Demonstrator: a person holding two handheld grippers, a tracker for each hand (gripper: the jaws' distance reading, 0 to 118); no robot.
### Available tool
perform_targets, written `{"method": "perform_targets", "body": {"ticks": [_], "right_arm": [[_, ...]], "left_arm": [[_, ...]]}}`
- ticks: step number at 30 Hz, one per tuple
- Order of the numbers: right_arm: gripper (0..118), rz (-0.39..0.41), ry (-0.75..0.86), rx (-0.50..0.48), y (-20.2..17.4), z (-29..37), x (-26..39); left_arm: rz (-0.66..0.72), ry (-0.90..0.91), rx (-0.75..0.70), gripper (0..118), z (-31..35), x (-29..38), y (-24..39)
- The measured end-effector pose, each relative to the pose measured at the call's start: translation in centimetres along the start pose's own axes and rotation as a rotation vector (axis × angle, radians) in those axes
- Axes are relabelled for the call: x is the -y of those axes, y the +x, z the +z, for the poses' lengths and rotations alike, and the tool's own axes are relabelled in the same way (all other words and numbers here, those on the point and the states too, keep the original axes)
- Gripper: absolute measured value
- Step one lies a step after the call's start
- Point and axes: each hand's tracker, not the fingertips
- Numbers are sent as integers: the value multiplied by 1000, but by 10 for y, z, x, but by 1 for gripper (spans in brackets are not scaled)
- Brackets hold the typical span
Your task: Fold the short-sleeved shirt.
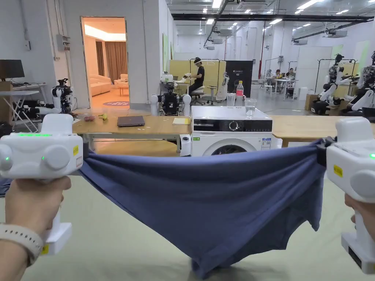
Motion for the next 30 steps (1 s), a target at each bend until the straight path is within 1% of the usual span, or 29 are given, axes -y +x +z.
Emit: {"method": "perform_targets", "body": {"ticks": [1,3,4,5,7,8,9,11,12,14,16,18,19,20,21,22,23,24,25,26,28,29,30], "right_arm": [[3,6,-2,-2,3,14,11],[3,9,-11,-15,8,41,36],[3,26,-28,-32,18,55,56],[3,36,-36,-39,19,67,70],[3,86,-88,-64,18,96,115],[3,92,-117,-62,24,109,139],[3,94,-161,-84,24,122,162],[3,83,-258,-112,21,145,208],[3,101,-313,-124,25,154,232],[3,106,-417,-139,22,165,274],[3,97,-508,-134,25,172,308],[4,63,-563,-141,30,173,325],[8,59,-562,-157,31,173,324],[23,61,-554,-163,31,175,321],[66,59,-527,-177,30,178,309],[100,41,-500,-208,28,178,295],[117,28,-472,-224,24,178,281],[118,-10,-394,-272,13,188,259],[118,-38,-303,-285,5,191,242],[118,-67,-268,-309,-4,191,229],[118,-106,-203,-290,-31,198,203],[117,-108,-215,-285,-40,197,194],[99,-117,-225,-296,-48,196,187]], "left_arm": [[27,12,25,1,15,12,5],[24,-16,70,1,44,39,6],[24,-27,77,1,69,57,27],[15,-45,89,1,83,72,36],[3,-92,96,1,108,117,45],[7,-107,96,1,122,139,56],[12,-137,108,1,134,161,68],[21,-278,95,1,144,208,75],[41,-344,87,1,147,233,76],[79,-454,94,1,146,276,71],[83,-512,94,1,153,305,76],[76,-496,99,2,163,315,83],[74,-488,100,12,169,312,88],[67,-473,94,36,173,308,94],[41,-436,60,85,177,298,94],[11,-400,55,106,182,288,103],[-11,-352,72,112,188,278,112],[-31,-296,86,112,193,263,121],[-52,-247,82,112,195,249,131],[-67,-213,76,112,196,239,141],[-62,-165,72,112,196,225,158],[-48,-156,76,112,191,224,152],[-33,-157,80,102,190,222,156]]}}
